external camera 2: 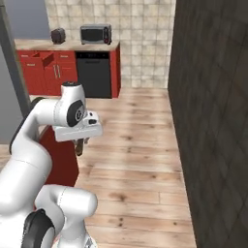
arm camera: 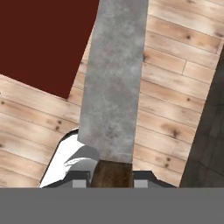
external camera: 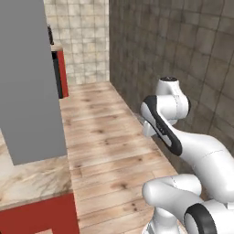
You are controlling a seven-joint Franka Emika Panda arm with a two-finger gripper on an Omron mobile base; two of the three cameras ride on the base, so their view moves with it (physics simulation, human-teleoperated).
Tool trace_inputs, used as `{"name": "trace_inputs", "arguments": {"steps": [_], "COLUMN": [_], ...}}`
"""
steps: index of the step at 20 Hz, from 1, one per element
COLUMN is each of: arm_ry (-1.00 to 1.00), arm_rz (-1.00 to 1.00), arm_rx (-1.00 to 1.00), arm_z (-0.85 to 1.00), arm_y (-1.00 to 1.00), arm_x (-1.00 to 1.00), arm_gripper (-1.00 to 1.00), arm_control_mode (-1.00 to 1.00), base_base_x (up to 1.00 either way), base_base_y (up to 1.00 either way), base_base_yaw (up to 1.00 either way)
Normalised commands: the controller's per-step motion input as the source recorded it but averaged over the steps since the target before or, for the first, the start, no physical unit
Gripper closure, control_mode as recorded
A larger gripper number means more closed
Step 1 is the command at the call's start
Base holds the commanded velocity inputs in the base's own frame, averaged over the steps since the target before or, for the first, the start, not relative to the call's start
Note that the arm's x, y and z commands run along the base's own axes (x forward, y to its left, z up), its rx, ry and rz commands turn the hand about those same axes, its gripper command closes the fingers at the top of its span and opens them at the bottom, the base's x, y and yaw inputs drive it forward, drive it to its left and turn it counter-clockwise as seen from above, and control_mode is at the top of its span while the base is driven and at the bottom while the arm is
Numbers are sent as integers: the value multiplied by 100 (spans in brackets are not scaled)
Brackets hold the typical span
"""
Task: Pick up the metallic utensils from the counter and place them in the open drawer. Make sure not to pick up any wooden utensils.
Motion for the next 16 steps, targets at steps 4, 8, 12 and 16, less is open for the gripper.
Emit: {"name": "trace_inputs", "arguments": {"steps": [4, 8, 12, 16], "arm_ry": [0, 0, 0, 0], "arm_rz": [0, 0, 0, 0], "arm_rx": [0, 0, 0, 0], "arm_z": [0, 0, 0, 0], "arm_y": [0, 0, 0, 0], "arm_x": [0, 0, 0, 0], "arm_gripper": [100, 100, 100, 100], "arm_control_mode": [100, 100, 100, 100], "base_base_x": [63, 60, 97, 100], "base_base_y": [-34, -19, -31, -72], "base_base_yaw": [41, 41, 46, 51]}}
